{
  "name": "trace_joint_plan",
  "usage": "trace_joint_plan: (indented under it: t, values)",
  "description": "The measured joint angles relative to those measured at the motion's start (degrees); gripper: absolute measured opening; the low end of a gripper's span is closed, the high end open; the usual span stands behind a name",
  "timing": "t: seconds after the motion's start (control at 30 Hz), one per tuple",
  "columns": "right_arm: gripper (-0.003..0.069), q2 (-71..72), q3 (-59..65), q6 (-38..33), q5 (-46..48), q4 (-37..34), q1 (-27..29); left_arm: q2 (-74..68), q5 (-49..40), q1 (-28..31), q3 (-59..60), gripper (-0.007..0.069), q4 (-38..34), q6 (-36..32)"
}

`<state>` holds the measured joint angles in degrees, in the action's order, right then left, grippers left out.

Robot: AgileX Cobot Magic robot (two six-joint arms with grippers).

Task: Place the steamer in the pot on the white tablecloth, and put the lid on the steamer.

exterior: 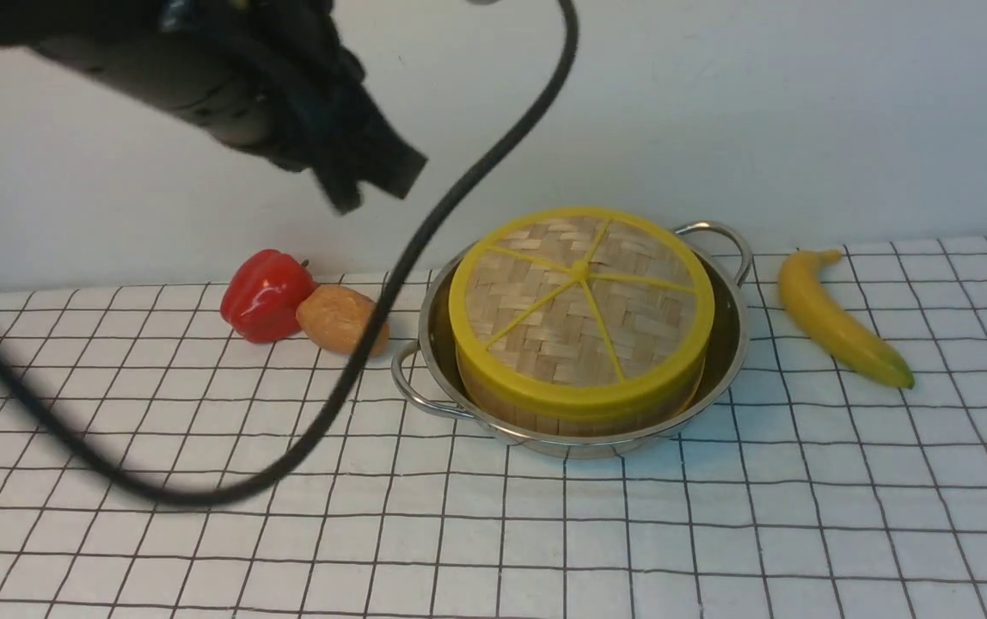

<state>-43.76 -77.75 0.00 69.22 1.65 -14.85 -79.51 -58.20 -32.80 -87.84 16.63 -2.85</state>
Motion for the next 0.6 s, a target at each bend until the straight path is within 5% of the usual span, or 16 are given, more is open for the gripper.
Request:
trace_joint_plan:
  t: [0.37, 0.6]
  values:
    - [-0.0013, 21.74, 36.82, 3.46, -20.22, 1.51, 0.0, 31.53, 9.38, 0.0, 33.03, -0.0023, 0.39, 6.86]
    - [-0.0008, 22.59, 42.32, 4.0, -22.94, 1.51, 0.0, 44.56, 13.53, 0.0, 45.71, -0.0023, 0.5, 8.3]
